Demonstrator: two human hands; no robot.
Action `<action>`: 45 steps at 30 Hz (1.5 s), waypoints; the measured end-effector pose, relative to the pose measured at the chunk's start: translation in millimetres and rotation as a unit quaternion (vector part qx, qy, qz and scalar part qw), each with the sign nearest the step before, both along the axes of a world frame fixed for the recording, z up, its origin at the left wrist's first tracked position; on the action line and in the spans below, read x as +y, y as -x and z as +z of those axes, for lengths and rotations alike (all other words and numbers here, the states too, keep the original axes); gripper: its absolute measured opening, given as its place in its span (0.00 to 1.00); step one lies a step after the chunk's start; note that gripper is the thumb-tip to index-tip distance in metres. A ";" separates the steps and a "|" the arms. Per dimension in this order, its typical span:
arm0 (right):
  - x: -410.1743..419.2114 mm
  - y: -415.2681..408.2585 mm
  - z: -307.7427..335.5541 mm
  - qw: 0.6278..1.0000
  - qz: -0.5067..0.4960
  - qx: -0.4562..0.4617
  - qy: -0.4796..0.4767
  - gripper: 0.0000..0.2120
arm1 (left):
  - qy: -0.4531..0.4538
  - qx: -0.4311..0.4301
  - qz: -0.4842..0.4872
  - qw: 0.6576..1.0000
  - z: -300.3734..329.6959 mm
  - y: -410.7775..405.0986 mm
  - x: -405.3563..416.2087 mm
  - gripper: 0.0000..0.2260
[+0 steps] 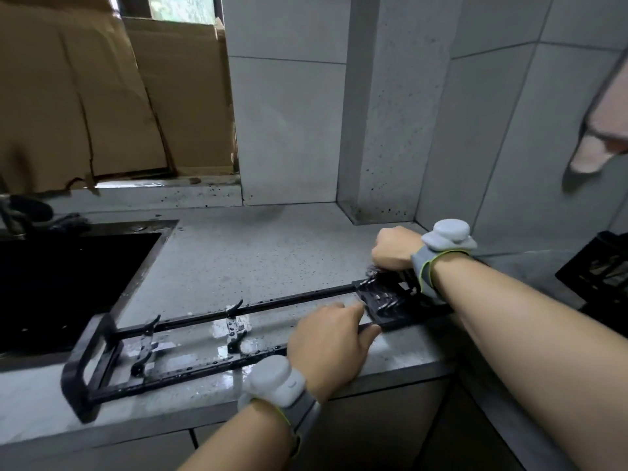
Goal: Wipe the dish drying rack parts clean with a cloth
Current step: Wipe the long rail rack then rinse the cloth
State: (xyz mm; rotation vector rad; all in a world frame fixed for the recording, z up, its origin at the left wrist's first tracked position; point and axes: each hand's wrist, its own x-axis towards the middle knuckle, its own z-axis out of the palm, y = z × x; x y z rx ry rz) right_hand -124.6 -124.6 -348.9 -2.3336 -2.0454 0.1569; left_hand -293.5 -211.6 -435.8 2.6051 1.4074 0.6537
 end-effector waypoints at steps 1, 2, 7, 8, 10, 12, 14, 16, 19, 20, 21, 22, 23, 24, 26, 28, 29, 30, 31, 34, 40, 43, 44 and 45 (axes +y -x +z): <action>-1.2 -4.5 3.9 1.000 -0.017 -0.011 0.002 0.07 | -0.001 0.001 -0.002 1.000 -0.1 0.2 -1.5 0.16; -2.0 -8.6 7.1 0.999 -0.029 -0.022 0.001 0.06 | -0.002 0.001 -0.003 1.000 -0.3 0.5 -2.7 0.16; -5.2 -8.7 17.8 0.996 0.016 0.058 -0.073 0.09 | 0.006 0.009 -0.001 1.000 1.8 -0.5 -2.1 0.16; -8.7 -3.1 22.1 0.991 0.040 0.083 -0.093 0.09 | 0.009 0.012 -0.001 1.000 3.0 -0.2 -2.3 0.16; -16.6 6.5 29.8 0.981 0.083 0.118 -0.131 0.10 | 0.006 0.014 -0.005 1.000 7.8 0.6 -3.9 0.16; -24.8 15.3 36.8 0.969 0.110 0.145 -0.169 0.11 | -0.029 0.023 -0.010 0.999 16.0 12.4 -5.4 0.16; -30.5 21.9 41.2 0.954 0.123 0.192 -0.192 0.10 | -0.067 0.046 -0.010 0.997 25.6 35.3 -4.1 0.18; -35.1 34.4 39.0 0.941 0.141 0.238 -0.196 0.09 | -0.084 0.055 -0.012 0.995 29.8 68.6 0.8 0.19; -38.2 60.5 26.2 0.933 0.175 0.250 -0.192 0.08 | -0.113 0.050 -0.001 0.992 26.5 119.7 7.7 0.22; -37.8 70.7 19.9 0.932 0.187 0.246 -0.187 0.08 | -0.108 0.039 0.012 0.993 23.1 135.3 7.8 0.23; -36.1 79.8 11.6 0.934 0.200 0.236 -0.180 0.09 | -0.100 0.027 0.028 0.994 19.2 148.2 6.5 0.23; -33.9 89.4 3.2 0.936 0.209 0.224 -0.173 0.09 | -0.091 0.021 0.044 0.995 16.2 158.3 2.9 0.23; -31.0 98.2 -5.1 0.939 0.213 0.214 -0.167 0.10 | -0.085 0.023 0.057 0.994 14.7 164.4 -1.9 0.23; -29.0 106.2 -12.4 0.941 0.213 0.206 -0.162 0.10 | -0.082 0.031 0.068 0.994 13.6 166.9 -6.7 0.24; -26.0 122.0 -22.7 0.944 0.212 0.196 -0.161 0.11 | -0.075 0.065 0.086 0.991 16.4 165.7 -14.2 0.26; -25.4 134.1 -28.4 0.942 0.215 0.197 -0.164 0.12 | -0.061 0.100 0.094 0.989 20.8 160.8 -16.2 0.26; -25.3 141.4 -31.7 0.940 0.222 0.201 -0.164 0.12 | -0.050 0.104 0.094 0.989 22.2 161.5 -16.8 0.26; -25.5 148.4 -35.4 0.937 0.234 0.202 -0.161 0.11 | -0.040 0.102 0.091 0.990 21.6 162.8 -17.4 0.26; -25.2 154.2 -40.8 0.936 0.244 0.200 -0.157 0.11 | -0.038 0.101 0.086 0.990 20.1 164.1 -17.3 0.26; -24.0 163.2 -58.4 0.938 0.258 0.179 -0.147 0.12 | -0.033 0.116 0.078 0.990 16.8 164.0 -18.7 0.27; -23.4 145.4 -64.0 0.935 0.300 0.129 -0.140 0.10 | 0.018 0.081 0.079 0.993 23.4 155.9 -16.8 0.19; -24.9 122.4 -60.5 0.944 0.287 0.094 -0.136 0.12 | 0.044 0.049 0.066 0.996 22.5 152.1 -17.2 0.16; -25.6 114.4 -58.6 0.947 0.278 0.088 -0.134 0.12 | 0.048 0.037 0.067 0.996 22.1 151.7 -16.4 0.15; -24.7 108.9 -55.9 0.950 0.271 0.082 -0.132 0.12 | 0.051 0.024 0.068 0.996 21.9 151.8 -15.0 0.15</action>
